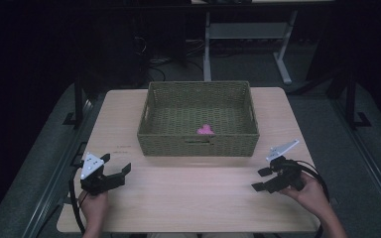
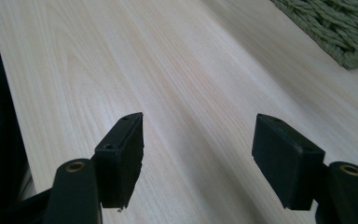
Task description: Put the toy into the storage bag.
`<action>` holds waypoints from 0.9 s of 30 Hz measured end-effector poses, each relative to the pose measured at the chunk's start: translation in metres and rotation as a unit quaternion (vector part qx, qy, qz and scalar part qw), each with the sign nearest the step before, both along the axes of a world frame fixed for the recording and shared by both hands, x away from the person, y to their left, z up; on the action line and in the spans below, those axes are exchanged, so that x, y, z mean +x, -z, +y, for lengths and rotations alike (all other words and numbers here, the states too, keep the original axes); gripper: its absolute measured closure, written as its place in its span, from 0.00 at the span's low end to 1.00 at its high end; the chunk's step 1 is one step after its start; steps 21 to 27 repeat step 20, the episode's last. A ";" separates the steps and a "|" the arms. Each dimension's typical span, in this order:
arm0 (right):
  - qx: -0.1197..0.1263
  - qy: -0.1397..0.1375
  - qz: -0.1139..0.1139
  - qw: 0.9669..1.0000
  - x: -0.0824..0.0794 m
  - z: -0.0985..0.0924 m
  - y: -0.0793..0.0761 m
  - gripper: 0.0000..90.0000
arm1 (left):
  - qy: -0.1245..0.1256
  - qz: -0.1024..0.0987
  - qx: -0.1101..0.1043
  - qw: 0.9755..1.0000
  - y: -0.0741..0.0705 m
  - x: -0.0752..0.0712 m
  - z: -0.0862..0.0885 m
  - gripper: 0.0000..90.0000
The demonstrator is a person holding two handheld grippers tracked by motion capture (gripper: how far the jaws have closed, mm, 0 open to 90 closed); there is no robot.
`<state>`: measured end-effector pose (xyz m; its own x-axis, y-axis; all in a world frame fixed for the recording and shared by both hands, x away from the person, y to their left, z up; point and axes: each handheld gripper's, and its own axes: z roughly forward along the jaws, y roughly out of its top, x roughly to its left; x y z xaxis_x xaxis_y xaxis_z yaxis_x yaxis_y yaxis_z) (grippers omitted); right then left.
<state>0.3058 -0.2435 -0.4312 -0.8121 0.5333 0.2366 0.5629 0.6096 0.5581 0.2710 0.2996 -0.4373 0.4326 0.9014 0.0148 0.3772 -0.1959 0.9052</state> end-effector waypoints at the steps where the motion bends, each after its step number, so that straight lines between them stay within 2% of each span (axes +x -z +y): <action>1: 0.001 0.003 -0.003 1.000 -0.001 -0.002 0.001 0.37 | 0.000 0.000 0.000 1.000 0.000 0.000 0.000 0.15; 6: 0.011 0.013 -0.005 1.000 -0.008 -0.007 0.007 0.37 | 0.000 0.000 -0.001 1.000 0.000 0.000 -0.001 0.15; 12: 0.016 0.028 -0.018 0.999 -0.021 -0.011 0.010 0.36 | -0.001 0.000 -0.002 1.000 0.000 0.000 -0.001 0.15; 20: 0.024 0.053 -0.052 0.997 -0.038 -0.009 0.014 0.32 | -0.001 0.000 -0.001 1.000 0.000 0.000 -0.001 0.15; 27: 0.024 0.053 -0.052 0.997 -0.038 -0.009 0.014 0.32 | -0.001 0.000 -0.001 1.000 0.000 0.000 -0.001 0.15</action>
